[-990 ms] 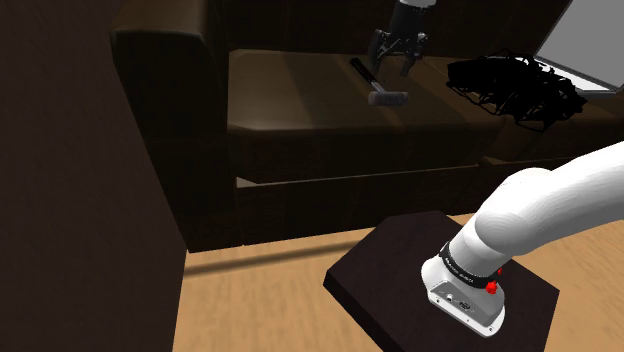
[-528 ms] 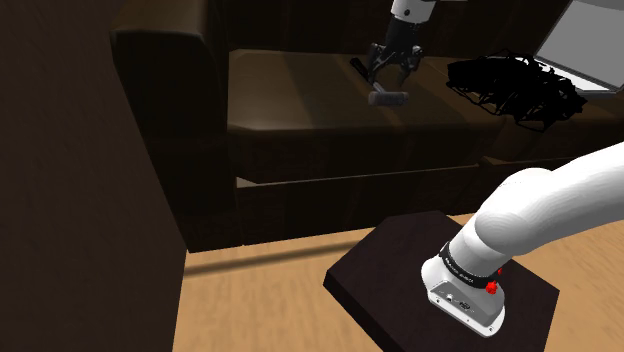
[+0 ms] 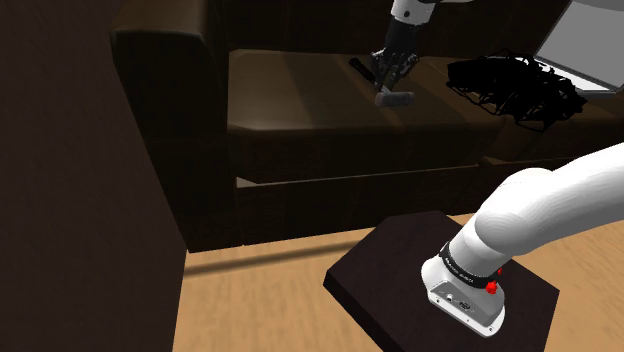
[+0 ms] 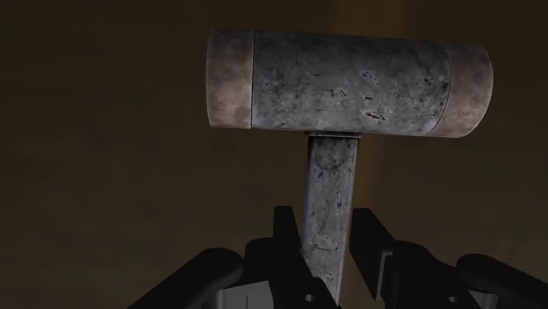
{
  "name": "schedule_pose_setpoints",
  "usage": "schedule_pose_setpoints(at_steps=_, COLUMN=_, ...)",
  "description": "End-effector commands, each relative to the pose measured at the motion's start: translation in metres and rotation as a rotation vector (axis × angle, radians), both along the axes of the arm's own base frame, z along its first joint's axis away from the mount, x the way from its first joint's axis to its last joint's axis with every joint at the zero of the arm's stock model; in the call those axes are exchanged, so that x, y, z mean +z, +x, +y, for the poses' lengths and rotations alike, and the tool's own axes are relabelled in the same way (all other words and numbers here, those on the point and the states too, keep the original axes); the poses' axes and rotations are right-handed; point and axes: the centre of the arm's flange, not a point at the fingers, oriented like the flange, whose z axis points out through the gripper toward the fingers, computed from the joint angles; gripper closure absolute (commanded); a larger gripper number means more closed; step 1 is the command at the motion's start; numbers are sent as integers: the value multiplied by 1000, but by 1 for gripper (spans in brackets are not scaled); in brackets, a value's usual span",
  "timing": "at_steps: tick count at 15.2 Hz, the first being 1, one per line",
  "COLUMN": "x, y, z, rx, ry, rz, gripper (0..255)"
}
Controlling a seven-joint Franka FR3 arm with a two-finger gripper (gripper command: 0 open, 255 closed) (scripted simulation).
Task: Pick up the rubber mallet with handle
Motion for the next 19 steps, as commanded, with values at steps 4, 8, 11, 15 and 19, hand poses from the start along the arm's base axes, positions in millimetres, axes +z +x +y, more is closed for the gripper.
schedule_pose_setpoints(at_steps=4, x=11, y=1, z=0, rx=1, ry=0, rz=1, gripper=255)
schedule_pose_setpoints(at_steps=8, x=32, y=1, z=0, rx=1, ry=0, rz=1, gripper=255)
schedule_pose_setpoints(at_steps=11, x=48, y=1, z=0, rx=1, ry=0, rz=1, gripper=255)
schedule_pose_setpoints(at_steps=15, x=69, y=1, z=0, rx=1, ry=0, rz=1, gripper=255)
schedule_pose_setpoints(at_steps=19, x=81, y=1, z=0, rx=1, ry=0, rz=1, gripper=255)
